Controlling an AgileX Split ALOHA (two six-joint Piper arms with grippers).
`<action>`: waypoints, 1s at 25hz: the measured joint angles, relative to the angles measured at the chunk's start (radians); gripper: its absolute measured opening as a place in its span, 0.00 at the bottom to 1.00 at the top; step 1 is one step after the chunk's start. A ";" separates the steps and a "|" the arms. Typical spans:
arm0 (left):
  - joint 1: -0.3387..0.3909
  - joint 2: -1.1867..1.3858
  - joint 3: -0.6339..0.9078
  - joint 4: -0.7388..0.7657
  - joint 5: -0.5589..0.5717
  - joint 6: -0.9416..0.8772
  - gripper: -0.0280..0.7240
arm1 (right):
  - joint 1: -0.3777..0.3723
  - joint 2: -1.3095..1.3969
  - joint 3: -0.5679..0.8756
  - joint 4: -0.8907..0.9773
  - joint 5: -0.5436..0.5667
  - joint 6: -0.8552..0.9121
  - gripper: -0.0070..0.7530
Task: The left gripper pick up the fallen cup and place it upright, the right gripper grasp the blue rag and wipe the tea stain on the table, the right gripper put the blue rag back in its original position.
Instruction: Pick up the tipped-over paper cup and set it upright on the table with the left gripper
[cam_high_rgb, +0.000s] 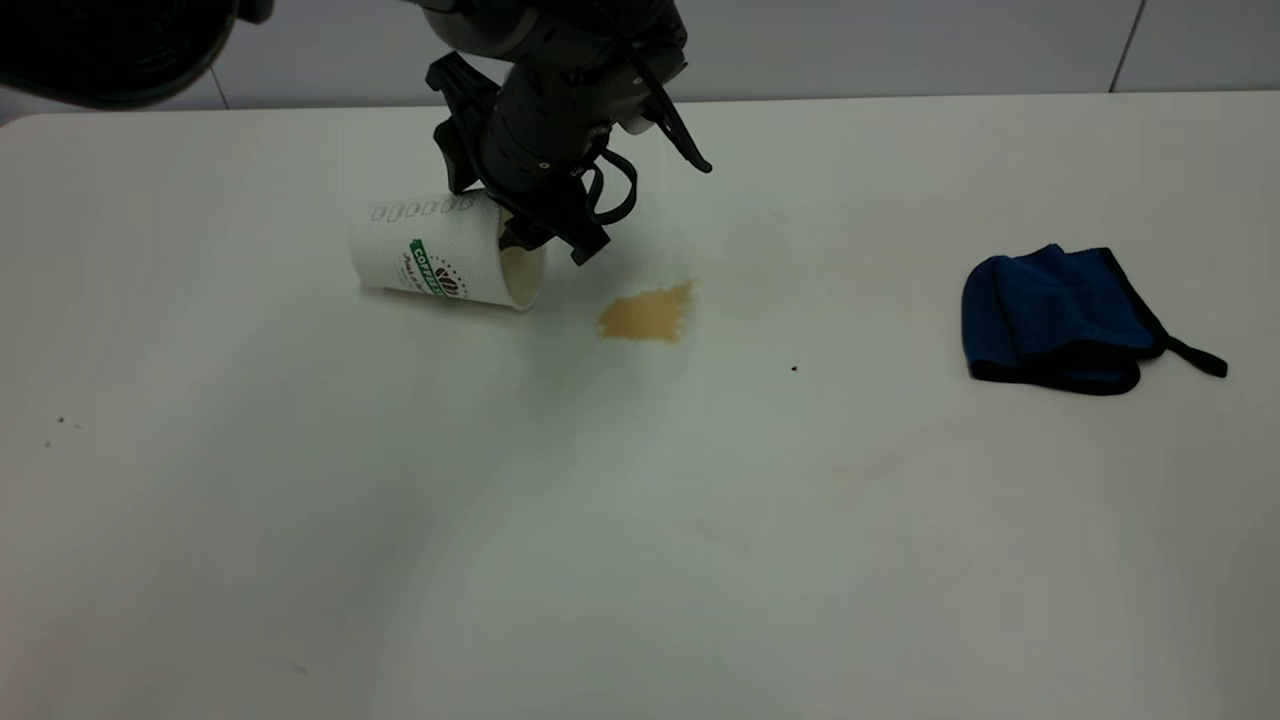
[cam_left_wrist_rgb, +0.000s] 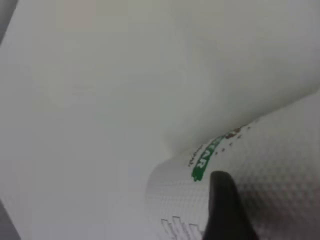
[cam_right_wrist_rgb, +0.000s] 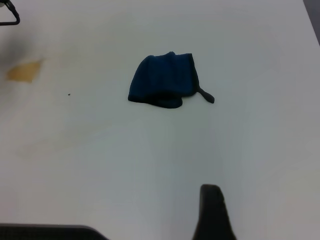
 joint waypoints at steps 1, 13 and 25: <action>0.001 0.002 0.000 0.018 0.000 0.000 0.65 | 0.000 0.000 0.000 0.000 0.000 0.000 0.75; 0.010 -0.001 0.000 0.185 0.024 0.037 0.07 | 0.000 0.000 0.000 0.000 0.000 0.000 0.75; 0.106 -0.245 -0.002 -0.177 -0.050 0.294 0.06 | 0.000 0.000 0.000 0.000 0.000 0.000 0.75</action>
